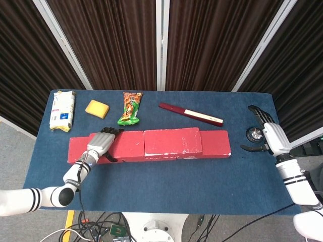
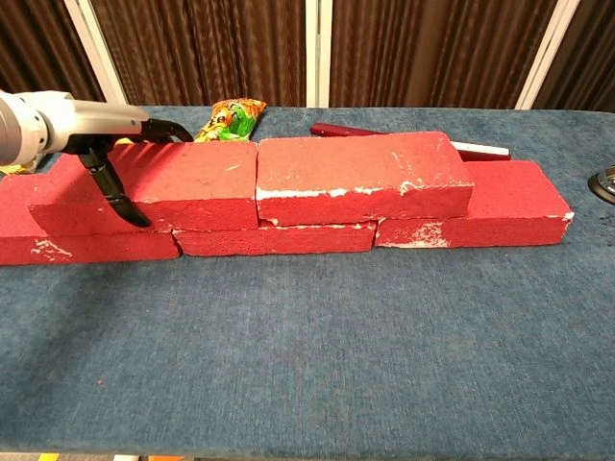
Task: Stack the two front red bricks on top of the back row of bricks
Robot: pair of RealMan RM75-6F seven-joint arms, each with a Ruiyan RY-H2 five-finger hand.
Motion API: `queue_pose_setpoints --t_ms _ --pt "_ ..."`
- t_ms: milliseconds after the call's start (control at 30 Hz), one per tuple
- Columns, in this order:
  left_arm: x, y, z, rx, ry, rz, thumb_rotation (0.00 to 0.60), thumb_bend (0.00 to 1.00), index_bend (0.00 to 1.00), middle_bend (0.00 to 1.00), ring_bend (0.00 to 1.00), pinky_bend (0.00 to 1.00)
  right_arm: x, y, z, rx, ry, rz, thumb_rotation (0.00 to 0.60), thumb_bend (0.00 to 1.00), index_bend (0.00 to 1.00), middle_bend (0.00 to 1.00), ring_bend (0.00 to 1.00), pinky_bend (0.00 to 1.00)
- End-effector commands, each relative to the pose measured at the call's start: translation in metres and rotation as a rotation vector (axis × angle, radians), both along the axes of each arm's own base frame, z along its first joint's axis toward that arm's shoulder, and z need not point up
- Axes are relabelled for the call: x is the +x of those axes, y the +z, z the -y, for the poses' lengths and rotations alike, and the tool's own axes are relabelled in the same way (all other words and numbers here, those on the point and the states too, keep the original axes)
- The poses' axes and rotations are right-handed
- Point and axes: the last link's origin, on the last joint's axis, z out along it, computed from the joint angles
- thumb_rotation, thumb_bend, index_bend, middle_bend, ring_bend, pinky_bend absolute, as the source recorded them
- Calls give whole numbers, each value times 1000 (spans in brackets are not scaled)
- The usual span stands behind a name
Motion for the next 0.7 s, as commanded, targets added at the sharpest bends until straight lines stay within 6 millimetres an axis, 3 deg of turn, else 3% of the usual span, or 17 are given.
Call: queue_pose_setpoints --t_ms 33,700 --pt "0 0 -1 3 0 4 600 24 0 37 1 17 0 0 0 0 -1 2 600 0 0 0 0 0" --pt "4 -3 0 9 -11 23 600 19 0 0 0 0 -2 2 0 -4 -6 4 600 0 0 0 0 0"
